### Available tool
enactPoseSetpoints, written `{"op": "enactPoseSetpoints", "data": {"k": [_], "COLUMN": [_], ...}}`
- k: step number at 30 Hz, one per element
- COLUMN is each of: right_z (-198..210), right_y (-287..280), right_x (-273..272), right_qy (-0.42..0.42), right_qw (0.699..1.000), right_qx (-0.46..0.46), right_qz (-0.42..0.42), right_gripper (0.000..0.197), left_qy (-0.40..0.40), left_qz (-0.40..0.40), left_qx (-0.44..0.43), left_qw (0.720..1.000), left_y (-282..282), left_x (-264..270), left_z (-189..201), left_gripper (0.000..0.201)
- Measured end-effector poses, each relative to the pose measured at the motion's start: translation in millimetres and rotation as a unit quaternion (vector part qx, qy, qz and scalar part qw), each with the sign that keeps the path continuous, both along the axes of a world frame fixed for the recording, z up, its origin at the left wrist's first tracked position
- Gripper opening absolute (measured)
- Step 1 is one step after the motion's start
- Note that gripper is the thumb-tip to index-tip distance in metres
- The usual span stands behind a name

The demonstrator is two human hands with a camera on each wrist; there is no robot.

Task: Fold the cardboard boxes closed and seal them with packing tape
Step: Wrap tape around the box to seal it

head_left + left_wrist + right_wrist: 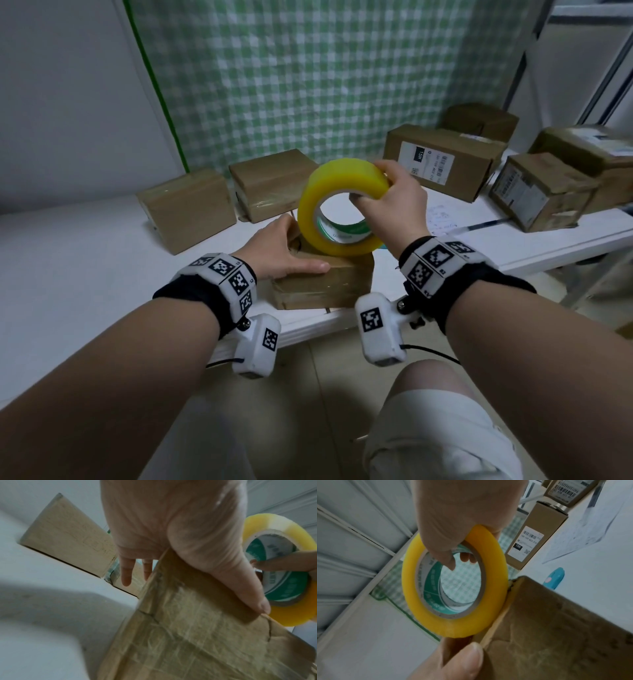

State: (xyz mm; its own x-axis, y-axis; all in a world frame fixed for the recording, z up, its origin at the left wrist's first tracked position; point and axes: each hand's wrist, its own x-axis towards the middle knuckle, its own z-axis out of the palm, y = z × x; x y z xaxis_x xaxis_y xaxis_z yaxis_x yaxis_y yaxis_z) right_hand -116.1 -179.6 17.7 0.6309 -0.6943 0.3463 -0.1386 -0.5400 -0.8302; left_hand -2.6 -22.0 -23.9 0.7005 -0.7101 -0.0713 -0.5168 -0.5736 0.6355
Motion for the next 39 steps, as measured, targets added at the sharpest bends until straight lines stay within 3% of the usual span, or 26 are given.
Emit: {"op": "enactPoseSetpoints", "data": {"k": [3,7,14,19,23,30,33,39], "right_z": [11.5,30.9,30.6,27.9,27.4,23.5,20.6,25.5], "right_y": [-5.3,-22.8,-40.6,-40.3,-39.0,-11.0,0.5,-6.5], "right_x": [-3.6,-15.7,-32.0,-29.7,-27.0,-3.7,6.6,-0.6], "right_qy": [0.05,0.118,0.184,0.171,0.167,0.12,0.098,0.142], "right_qw": [0.996,0.977,0.946,0.944,0.946,0.96,0.966,0.946], "right_qx": [-0.058,-0.166,-0.263,-0.28,-0.277,-0.251,-0.235,-0.279], "right_qz": [0.034,0.057,0.042,0.028,0.027,0.043,0.045,0.082], "right_gripper": [0.052,0.061,0.06,0.058,0.055,0.053,0.055,0.06], "left_qy": [-0.005,-0.007,-0.02,-0.077,-0.079,-0.035,-0.018,-0.015], "left_qz": [-0.003,-0.01,-0.021,-0.071,-0.117,-0.089,-0.083,-0.074], "left_qx": [0.02,0.048,0.074,0.14,0.155,0.166,0.155,0.146], "left_qw": [1.0,0.999,0.997,0.985,0.978,0.982,0.984,0.986], "left_y": [0.0,-0.2,-2.4,-16.7,-27.0,1.0,11.9,10.6], "left_x": [-3.0,-3.0,-0.5,-1.0,-3.6,17.8,20.6,15.1], "left_z": [5.5,8.0,9.8,24.4,31.7,37.7,33.2,37.3], "left_gripper": [0.117,0.095,0.095,0.086,0.097,0.096,0.111,0.08]}}
